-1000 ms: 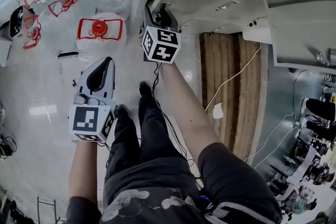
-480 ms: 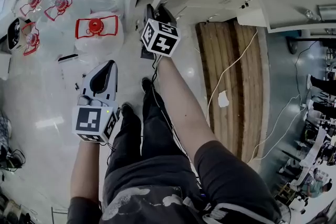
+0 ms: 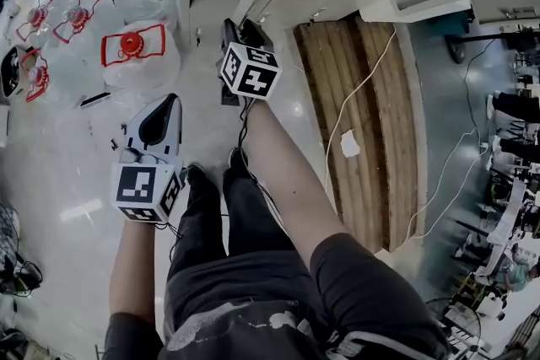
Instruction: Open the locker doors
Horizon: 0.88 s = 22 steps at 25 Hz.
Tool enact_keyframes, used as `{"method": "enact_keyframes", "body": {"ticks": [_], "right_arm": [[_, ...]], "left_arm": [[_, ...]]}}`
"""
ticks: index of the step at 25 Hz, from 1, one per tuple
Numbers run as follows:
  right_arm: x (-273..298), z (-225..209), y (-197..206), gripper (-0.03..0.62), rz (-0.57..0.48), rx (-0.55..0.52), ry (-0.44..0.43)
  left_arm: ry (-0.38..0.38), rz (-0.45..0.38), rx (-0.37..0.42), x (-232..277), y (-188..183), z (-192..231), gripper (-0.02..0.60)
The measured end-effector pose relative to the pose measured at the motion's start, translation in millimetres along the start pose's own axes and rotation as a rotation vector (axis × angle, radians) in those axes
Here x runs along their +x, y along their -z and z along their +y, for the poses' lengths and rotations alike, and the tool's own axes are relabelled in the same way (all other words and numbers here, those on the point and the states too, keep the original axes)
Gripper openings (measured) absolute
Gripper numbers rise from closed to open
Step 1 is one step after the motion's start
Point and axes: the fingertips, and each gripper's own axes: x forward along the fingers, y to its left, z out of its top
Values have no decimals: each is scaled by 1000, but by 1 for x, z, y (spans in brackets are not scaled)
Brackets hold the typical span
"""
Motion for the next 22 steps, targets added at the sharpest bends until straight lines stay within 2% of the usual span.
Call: {"method": "enact_keyframes", "body": {"ticks": [6,10,14,22], "right_arm": [[-30,-34,3,190,35,-48,4],[-50,-60,5,172,29,-48,19],[-66,-86,3,127,15,-70,47],[-81,-127,0,117,32,-78,42]], "left_arm": [[-10,16,-23,16,4,-35,9],[-1,25,-10,22,7,-61,9],[10,37,-1,29,11,-85,9],[39,42,15,43,8,-119,9]]}}
